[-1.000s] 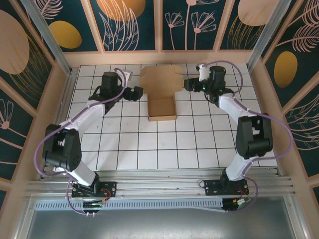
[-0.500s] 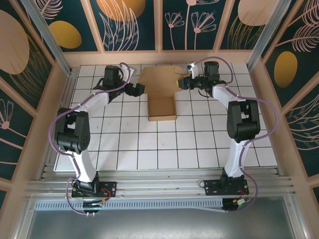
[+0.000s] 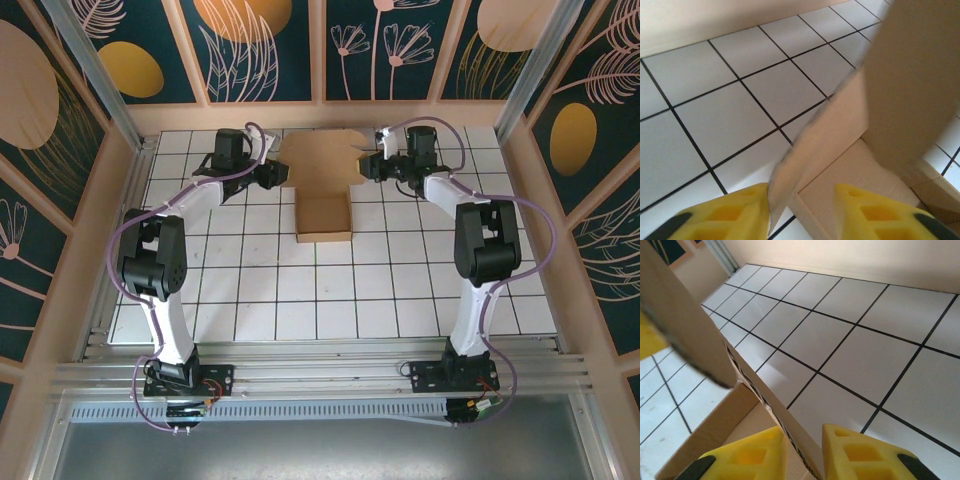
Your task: Fold the paper box
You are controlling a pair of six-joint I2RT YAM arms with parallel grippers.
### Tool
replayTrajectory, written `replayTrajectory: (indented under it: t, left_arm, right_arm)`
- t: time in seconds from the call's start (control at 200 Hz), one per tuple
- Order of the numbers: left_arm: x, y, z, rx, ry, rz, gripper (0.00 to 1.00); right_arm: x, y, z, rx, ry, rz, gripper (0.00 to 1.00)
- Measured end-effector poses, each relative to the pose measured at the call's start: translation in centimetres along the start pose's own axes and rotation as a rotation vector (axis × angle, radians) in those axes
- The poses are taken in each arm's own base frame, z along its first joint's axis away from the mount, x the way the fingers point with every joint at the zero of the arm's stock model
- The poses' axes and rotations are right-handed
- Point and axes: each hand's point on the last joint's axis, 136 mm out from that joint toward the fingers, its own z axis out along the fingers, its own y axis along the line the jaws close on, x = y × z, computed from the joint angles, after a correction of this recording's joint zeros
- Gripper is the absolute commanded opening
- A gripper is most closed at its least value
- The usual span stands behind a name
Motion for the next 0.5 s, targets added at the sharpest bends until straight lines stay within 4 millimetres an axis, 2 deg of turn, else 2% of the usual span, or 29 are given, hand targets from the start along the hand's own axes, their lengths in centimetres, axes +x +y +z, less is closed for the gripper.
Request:
replayTrajectory:
  t: [0.1, 0.17, 0.33, 0.501]
  left_arm:
    - [0.9, -0.2, 0.0, 0.013, -0.004, -0.034, 0.16]
    - [1.7, -0.5, 0.0, 0.022, -0.001, -0.06, 0.12]
    - [1.9, -1.6, -0.6, 0.025, -0.02, -0.085, 0.08]
    - [2.0, -2.7, -0.2, -0.018, -0.03, -0.104, 0.07]
  right_arm:
    - [0.9, 0.7, 0.6, 0.037, 0.009, 0.01, 0.16]
    - [1.0, 1.5, 0.7, 0.063, 0.006, 0.011, 0.14]
    - [0.4, 2.8, 0.4, 0.138, -0.026, -0.001, 0.13]
    - [0.8, 2.9, -0.1, 0.228, -0.062, 0.006, 0.13]
